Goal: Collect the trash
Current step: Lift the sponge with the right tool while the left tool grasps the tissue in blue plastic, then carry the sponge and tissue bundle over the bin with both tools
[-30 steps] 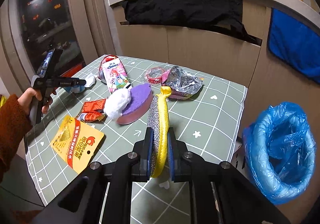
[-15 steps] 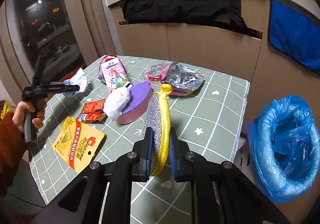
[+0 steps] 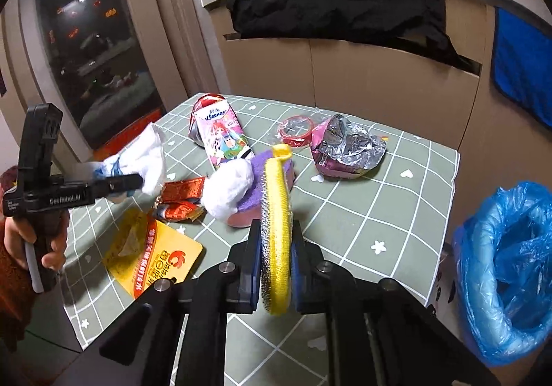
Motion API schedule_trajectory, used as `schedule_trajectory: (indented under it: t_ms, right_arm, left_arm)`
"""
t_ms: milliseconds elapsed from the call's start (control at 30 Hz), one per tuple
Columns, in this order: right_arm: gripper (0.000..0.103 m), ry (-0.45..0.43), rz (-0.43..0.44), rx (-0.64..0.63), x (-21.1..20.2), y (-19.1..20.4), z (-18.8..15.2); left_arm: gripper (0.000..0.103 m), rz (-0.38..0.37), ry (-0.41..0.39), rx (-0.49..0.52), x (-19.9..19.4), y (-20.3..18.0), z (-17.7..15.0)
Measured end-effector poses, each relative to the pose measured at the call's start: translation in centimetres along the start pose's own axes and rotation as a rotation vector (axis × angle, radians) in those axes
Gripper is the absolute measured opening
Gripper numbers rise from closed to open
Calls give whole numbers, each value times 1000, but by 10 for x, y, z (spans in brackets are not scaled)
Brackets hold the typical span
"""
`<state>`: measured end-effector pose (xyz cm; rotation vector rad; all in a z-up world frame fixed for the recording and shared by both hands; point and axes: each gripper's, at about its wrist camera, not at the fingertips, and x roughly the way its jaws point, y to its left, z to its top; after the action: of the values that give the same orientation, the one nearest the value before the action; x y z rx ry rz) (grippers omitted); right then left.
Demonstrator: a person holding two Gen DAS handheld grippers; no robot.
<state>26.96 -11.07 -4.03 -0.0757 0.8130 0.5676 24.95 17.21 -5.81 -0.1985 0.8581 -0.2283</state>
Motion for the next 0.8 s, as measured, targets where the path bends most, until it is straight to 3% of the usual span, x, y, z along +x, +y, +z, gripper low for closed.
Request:
schedule_trajectory:
  t_ms: [233,367,533,633,800]
  right_arm:
    - [13,9,-15,-4,-2,-3,-6]
    - [13,10,-19,-6,-1,-3,-7]
    - [13,10,-25,-28,-1,1,-7]
    - [13,11,-32,-44,0,3,-7]
    - [13,11,-35,-57,1,6,-6]
  left_arm:
    - [49,-83,33,58,1,-12,-10]
    - [49,20,43,152,6,-21,-15]
    - [49,-33,85,120,8,-23,-18]
    - [48,-19,108,111,9,-30,-21]
    - [37,-7,121,81,12,-33,-22]
